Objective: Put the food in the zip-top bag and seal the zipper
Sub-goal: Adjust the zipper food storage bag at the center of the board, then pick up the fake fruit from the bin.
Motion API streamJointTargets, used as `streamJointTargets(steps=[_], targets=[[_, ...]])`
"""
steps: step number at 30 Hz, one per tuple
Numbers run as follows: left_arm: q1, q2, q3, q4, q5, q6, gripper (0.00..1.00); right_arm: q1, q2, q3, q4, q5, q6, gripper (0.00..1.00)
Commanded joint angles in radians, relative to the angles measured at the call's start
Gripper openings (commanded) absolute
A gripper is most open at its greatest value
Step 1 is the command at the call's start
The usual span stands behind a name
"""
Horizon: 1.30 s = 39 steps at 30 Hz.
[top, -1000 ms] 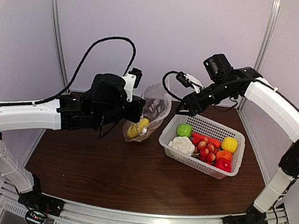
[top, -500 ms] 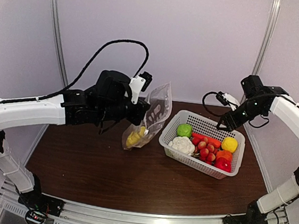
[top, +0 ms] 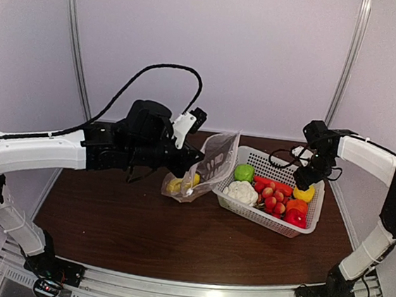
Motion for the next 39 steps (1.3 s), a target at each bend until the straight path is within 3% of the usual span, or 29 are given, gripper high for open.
streamJointTargets(steps=[1,18,23,28,33,39], targets=[[0.007,-0.036,-0.015,0.041,0.048,-0.016,0.00,-0.009,0.058,0.021,0.033,0.098,0.028,0.72],[0.008,-0.029,-0.020,0.037,0.057,-0.020,0.00,-0.014,0.216,0.011,0.043,0.069,0.055,0.80],[0.007,-0.023,-0.020,0.036,0.057,-0.020,0.00,-0.014,0.162,0.034,0.030,0.055,0.055,0.66],[0.007,-0.017,-0.018,0.035,0.054,-0.020,0.00,-0.014,0.004,0.056,-0.007,0.035,0.038,0.59],[0.007,0.007,-0.006,0.038,0.070,-0.016,0.00,-0.014,-0.173,0.089,-0.043,-0.194,-0.012,0.56],[0.007,0.076,0.046,0.048,0.096,-0.034,0.00,0.006,-0.317,0.122,-0.011,-0.686,0.006,0.54]])
